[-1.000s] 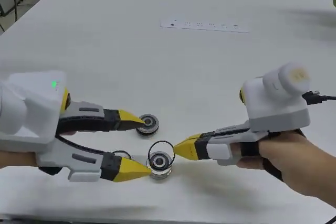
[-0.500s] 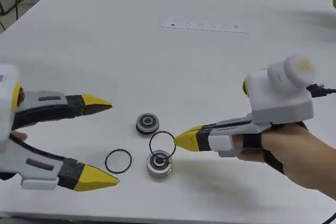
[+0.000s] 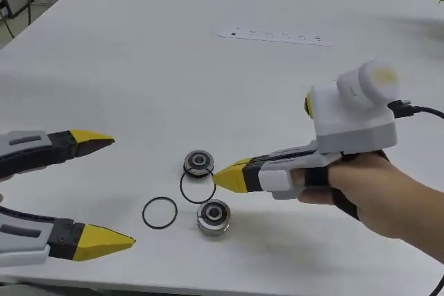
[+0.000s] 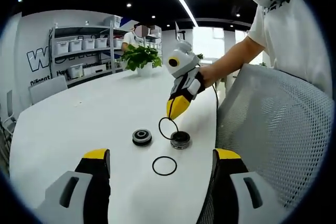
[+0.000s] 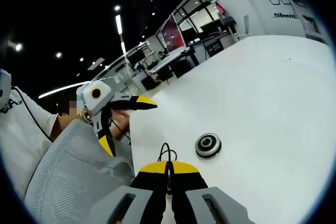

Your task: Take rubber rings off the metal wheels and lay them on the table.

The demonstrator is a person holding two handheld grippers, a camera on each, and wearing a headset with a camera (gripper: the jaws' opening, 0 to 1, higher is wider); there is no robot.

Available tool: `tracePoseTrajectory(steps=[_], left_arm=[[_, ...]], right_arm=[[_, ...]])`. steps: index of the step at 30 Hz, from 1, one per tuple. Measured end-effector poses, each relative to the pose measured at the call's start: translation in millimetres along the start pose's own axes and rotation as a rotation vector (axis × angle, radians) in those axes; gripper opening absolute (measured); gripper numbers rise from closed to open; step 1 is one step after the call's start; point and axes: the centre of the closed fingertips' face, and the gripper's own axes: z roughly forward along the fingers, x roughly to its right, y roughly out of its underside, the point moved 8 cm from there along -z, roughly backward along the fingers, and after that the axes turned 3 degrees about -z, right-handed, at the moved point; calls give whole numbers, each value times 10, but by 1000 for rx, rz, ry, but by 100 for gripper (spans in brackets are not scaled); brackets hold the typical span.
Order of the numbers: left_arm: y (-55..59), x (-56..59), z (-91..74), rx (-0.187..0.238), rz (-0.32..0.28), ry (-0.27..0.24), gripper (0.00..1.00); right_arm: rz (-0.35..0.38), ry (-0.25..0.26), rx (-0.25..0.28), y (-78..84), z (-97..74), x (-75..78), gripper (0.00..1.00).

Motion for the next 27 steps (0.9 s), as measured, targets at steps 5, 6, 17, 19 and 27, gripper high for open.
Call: tracePoseTrajectory(steps=[5,6,17,19,27], left_arm=[[42,47,-30,-2,-24,-6,80],[54,53,-38,-5,-27,-10,80],[94,77,-59,-16,-44,-9,81],[100,74,-52,-19,-48,-12,81],[135,49,-33,-24,-64,-25,81]], right_arm=[[-27,-19,-29,-4,120,-45,0],[-32,-26,-39,1,154,-51,0],[-63,-46,-117,57,398,-101,0],[-73,-35,-129,66,435,-83,0],[-59,-5,-166,89,504,-20,0]])
